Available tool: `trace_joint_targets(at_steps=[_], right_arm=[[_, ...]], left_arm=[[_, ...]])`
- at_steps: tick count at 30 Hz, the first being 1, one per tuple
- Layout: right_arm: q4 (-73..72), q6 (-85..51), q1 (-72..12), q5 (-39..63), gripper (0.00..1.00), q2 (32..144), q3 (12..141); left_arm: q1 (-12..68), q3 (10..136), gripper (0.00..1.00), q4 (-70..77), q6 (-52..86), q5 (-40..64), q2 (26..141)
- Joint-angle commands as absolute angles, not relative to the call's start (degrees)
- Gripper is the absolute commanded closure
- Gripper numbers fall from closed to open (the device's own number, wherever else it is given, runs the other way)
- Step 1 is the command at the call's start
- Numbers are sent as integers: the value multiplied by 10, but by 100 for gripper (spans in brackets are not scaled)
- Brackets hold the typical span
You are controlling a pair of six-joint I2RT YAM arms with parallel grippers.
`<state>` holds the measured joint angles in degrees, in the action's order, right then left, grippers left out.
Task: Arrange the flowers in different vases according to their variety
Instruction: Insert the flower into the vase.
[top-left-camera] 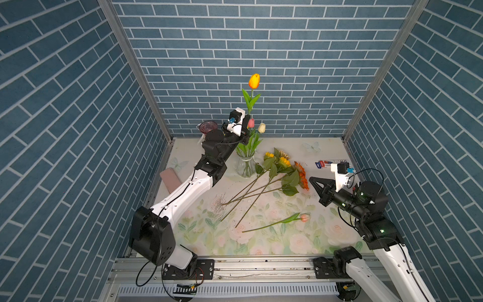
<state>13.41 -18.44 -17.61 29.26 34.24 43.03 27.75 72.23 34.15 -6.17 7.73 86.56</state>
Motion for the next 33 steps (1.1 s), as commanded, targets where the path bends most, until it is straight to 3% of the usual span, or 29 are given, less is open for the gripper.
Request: trace_joint_targets(at_steps=[1,26,32,33], right_arm=[[119,-148,-175,316,100,353,453],[134,-146,-175,298,100,355,447],[143,-145,-175,293,100,355,453],[145,-144,-175,292,100,356,454]], left_arm=[[271,708,100,427,-16,100,878],[257,602,100,565,45,63,978],[257,619,100,494,47,82,989],[257,630,95,462,48,86,989]])
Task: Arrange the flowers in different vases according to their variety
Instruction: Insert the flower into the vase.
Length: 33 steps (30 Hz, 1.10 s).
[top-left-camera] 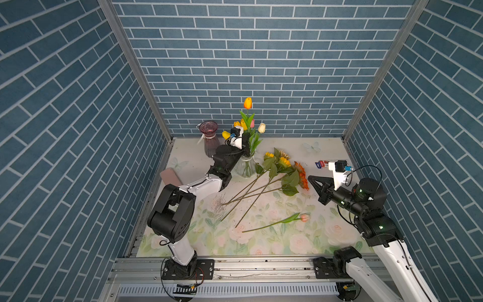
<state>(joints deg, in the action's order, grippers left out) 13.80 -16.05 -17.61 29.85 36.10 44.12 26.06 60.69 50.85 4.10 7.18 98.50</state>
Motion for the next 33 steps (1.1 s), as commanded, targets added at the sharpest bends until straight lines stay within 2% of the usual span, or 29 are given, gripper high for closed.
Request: trace_joint_targets(at_steps=[1,4,8,13,18,25,29,33], right_arm=[[146,-143,-175,292,100,357,456],[146,-143,-175,294,100,359,456],[146,-145,-175,296,100,360,458],[146,-145,-175,297,100,361,460],[149,-149,-174,300,100,356,459],[153,-163,-175,302,100,368,461],[187,-191,-175,301,100,402,478],[273,-208,-175,305,100,459,509]], left_arm=[[258,639,91,439,48,88,990],[258,639,74,400,47,93,984],[257,609,65,387,47,86,954],[259,592,64,338,45,90,906],[272,547,59,265,39,73,813],[335,502,61,105,35,70,675],[411,538,62,-45,1,85,671],[486,603,60,-196,-25,95,733]])
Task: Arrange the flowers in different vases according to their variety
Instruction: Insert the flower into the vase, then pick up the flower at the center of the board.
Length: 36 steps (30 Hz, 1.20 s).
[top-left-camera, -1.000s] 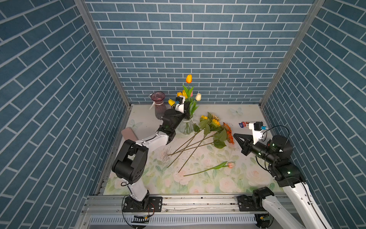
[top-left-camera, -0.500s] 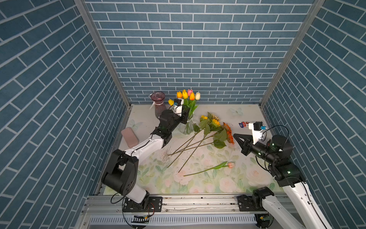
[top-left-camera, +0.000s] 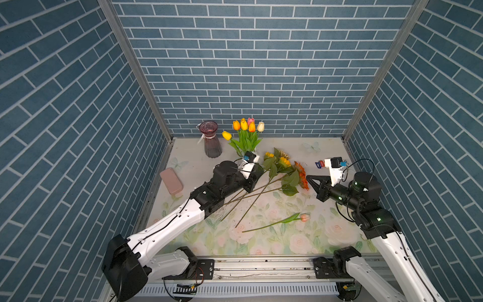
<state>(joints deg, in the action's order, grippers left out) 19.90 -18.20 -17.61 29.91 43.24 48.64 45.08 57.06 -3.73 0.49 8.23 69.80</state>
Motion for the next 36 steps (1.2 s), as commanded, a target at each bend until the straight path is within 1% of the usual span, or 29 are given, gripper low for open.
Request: trace_joint_targets(at_steps=[1,5,8,10,15,19,24,29,36], right_arm=[[291,-210,-175,303,100,465,511],[360,-204,-175,260,100,463,511],[419,-197,-175,208,100,464,509],[438,-197,-175,190,100,462,500],[445,-210,-175,189,100,450,480],[442,-211,-175,182,100,450,480],[431,-210,-175,184,100,454,479],[428,-207,-175,184,100,455,480],[425,-206,-175,185,100,450,477]], left_arm=[[508,615,60,-227,-29,82,754],[578,661,59,-317,-48,50,844],[612,688,59,-359,-65,39,906],[624,698,59,-373,-74,42,936],[632,710,59,-394,-89,79,987],[637,695,59,-387,-91,93,1016],[637,667,60,-341,-92,91,1020],[636,671,61,-337,-95,93,1046],[634,668,62,-310,-95,59,1070]])
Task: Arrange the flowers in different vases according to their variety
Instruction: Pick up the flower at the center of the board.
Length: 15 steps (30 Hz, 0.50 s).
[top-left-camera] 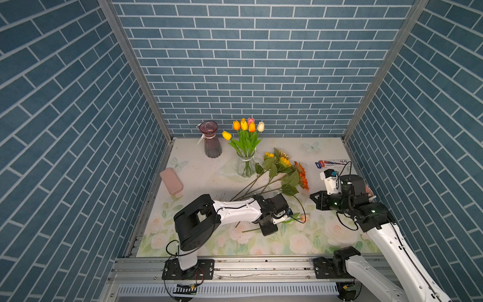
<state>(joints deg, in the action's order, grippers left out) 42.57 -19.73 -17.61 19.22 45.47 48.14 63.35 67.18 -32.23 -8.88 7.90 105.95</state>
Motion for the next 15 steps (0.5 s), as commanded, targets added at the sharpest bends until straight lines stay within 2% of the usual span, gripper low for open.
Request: trace_joint_targets(at_steps=[1,6,15], right_arm=[[425,-206,-175,185,100,449,477],[424,-203,-175,187,100,448,479],[421,-198,-175,191,100,447,480]], left_arm=[[634,669,62,-309,-95,51,1073],[631,679,62,-319,-99,26,1088],[632,707,63,-375,-116,42,1131]])
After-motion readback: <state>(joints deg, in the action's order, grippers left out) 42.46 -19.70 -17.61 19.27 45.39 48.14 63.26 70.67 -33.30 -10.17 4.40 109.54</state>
